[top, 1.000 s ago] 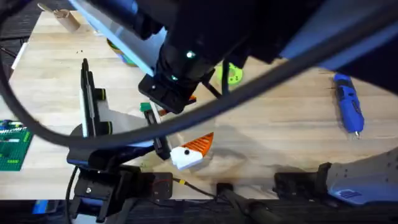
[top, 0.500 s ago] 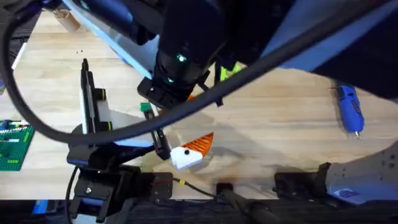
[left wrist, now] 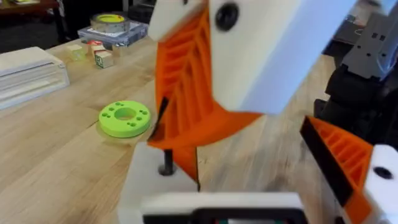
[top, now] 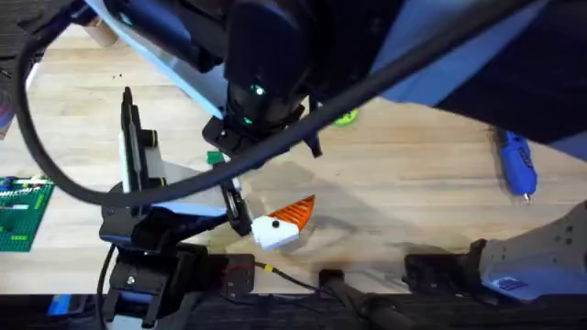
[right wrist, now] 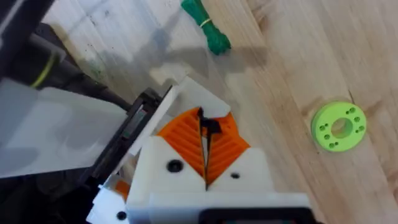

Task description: Pick up the gripper from the table and insert it into the empty holder that is missing its gripper. Then pick up a screw, insert it into the mounting hole, and use the screwdriver to tighten it. Finally, clean up the table by picking up the vegetable and placing it into the bucket.

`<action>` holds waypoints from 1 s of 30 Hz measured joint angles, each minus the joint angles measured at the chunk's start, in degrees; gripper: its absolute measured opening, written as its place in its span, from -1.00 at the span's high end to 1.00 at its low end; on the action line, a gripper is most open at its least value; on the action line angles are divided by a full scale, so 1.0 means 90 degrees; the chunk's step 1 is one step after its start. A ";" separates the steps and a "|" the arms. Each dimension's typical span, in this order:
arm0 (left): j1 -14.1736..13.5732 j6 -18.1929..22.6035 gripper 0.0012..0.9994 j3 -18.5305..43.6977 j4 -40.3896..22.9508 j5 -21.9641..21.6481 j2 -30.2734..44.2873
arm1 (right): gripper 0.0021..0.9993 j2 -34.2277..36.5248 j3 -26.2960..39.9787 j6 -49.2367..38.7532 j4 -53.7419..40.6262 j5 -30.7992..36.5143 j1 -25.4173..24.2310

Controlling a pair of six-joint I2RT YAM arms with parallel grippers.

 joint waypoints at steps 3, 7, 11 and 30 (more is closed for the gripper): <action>-0.0001 0.0000 -0.99 0.0000 -0.0036 0.0000 0.0002 | 0.99 0.0053 0.0014 0.0000 0.0040 0.0020 0.0000; 0.0000 0.0001 -0.99 0.0000 0.0015 0.0000 0.0002 | 0.99 0.0125 0.0015 0.0000 0.0056 0.0024 0.0002; 0.0000 0.0005 -0.99 0.0000 0.0014 -0.0002 0.0000 | 0.99 0.0147 0.0015 0.0000 0.0120 0.0023 0.0002; 0.0000 0.0005 -0.99 0.0000 0.0037 0.0000 0.0002 | 0.17 0.0147 0.0015 0.0045 0.0144 -0.0123 0.0002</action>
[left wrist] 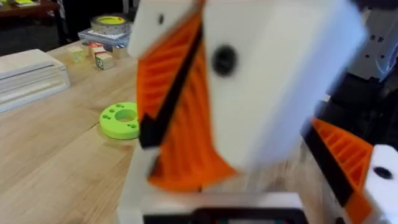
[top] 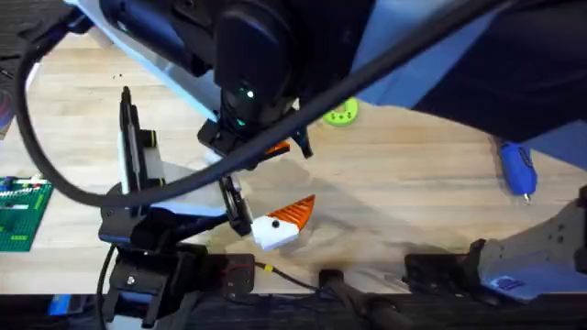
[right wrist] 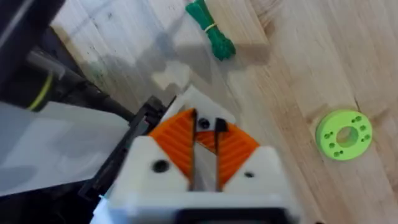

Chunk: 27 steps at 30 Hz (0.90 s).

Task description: Pick up the gripper from the table and insert it into the empty holder that is missing its gripper. Then pick up a screw, insert it into the mounting hole, and use the screwdriver to tighten it. Finally, clean up the table by picking up the vegetable and placing it into the bucket.

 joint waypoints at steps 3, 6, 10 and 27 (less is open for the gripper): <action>0.0000 -0.0006 -0.99 0.0000 -0.0061 -0.0007 0.0000 | -0.61 -0.0001 0.0001 -0.0004 -0.0019 0.0139 -0.0044; 0.0000 -0.0015 -0.99 0.0000 -0.0076 -0.0010 0.0005 | -0.92 -0.0007 0.0012 -0.0023 -0.0029 0.0218 -0.0129; 0.0000 -0.0018 -0.99 0.0000 -0.0076 -0.0012 0.0005 | -0.94 -0.0007 0.0012 0.0004 -0.0025 0.0217 -0.0154; 0.0000 0.0002 -0.99 0.0000 0.0006 0.0000 0.0004 | -0.96 -0.0023 0.0012 0.0690 -0.0097 0.0171 -0.2298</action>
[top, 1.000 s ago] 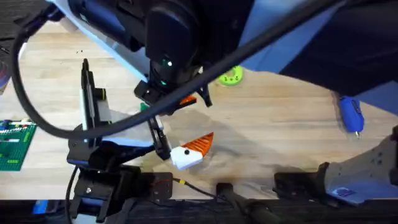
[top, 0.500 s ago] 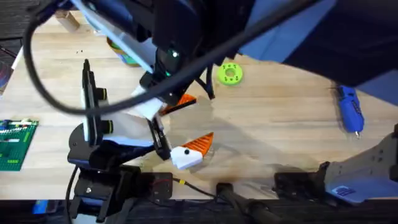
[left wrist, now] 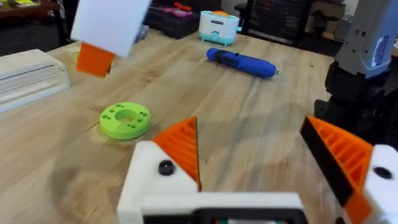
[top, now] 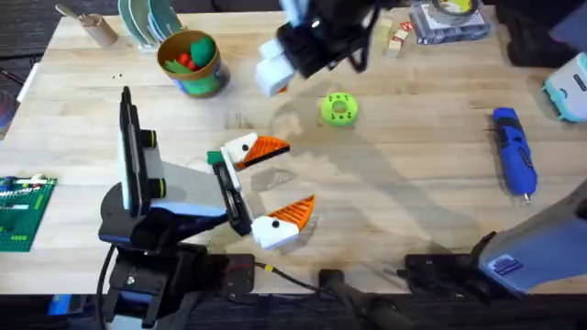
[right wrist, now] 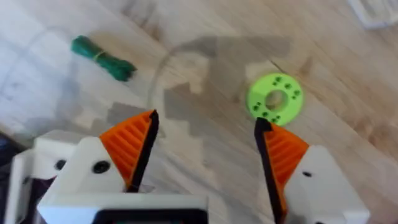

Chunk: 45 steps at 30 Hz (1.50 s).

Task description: Pick up the gripper from the table and insert it into the empty holder that is missing its gripper. Then pick up a screw, insert it into the mounting hole, and use the screwdriver to tighten it. Finally, clean up the table by picking up the vegetable and placing it into the bucket.

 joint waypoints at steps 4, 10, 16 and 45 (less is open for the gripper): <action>0.0000 0.0009 0.08 0.0000 0.0010 0.0019 0.0000 | -0.96 -0.0523 -0.0002 0.0120 -0.0235 -0.0002 -0.0930; 0.0000 0.0044 0.97 0.0000 0.0014 0.0018 0.0000 | -0.96 -0.1686 0.0000 0.0092 -0.0706 0.0153 -0.2019; 0.0000 0.0044 0.97 0.0000 0.0015 0.0019 -0.0002 | -0.96 -0.3019 -0.1051 0.0072 -0.0807 0.0308 -0.3656; 0.0000 0.0044 0.97 0.0000 0.0015 0.0236 -0.0001 | -0.96 -0.4436 -0.5566 -0.2412 0.1354 0.0017 -0.7251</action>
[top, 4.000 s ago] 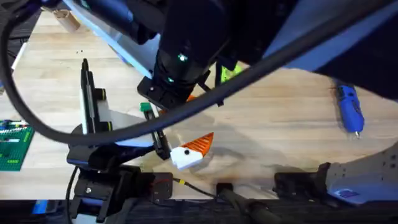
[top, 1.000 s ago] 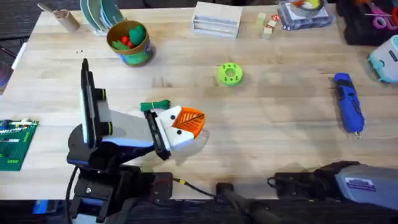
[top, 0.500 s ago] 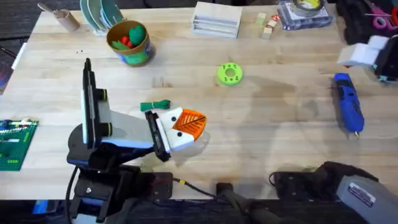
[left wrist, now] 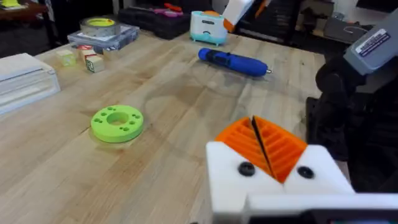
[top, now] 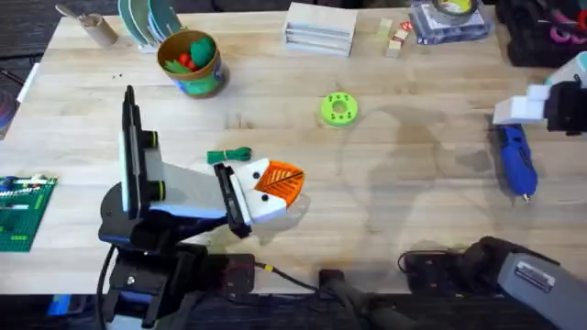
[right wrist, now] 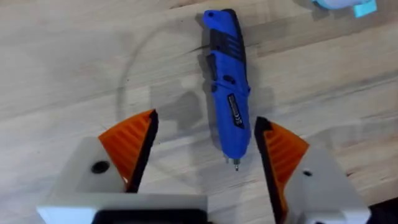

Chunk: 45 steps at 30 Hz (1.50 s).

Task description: Pick up the gripper from the table and insert it into the empty holder that is missing its gripper. Then pick up a screw, insert it into the mounting hole, and use the screwdriver to tighten it. Finally, clean up the table by picking up the vegetable and placing it into the bucket.

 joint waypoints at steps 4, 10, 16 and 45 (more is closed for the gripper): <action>0.0000 0.0000 0.97 0.0000 -0.0002 0.0000 0.0000 | -0.97 0.0388 0.0000 -0.0498 0.0002 -0.0017 0.0000; 0.0000 0.0000 0.97 0.0000 -0.0001 0.0000 0.0000 | -0.96 0.1069 0.0000 -0.0742 0.0086 -0.0019 -0.0040; 0.0000 0.0000 0.97 0.0000 0.0000 0.0000 0.0000 | -0.96 0.1629 0.0000 -0.0855 0.0441 -0.0018 -0.0074; 0.0000 -0.0002 0.97 0.0002 -0.0197 0.0049 -0.0001 | -0.97 0.2626 0.0000 -0.1713 0.1743 -0.1707 -0.1651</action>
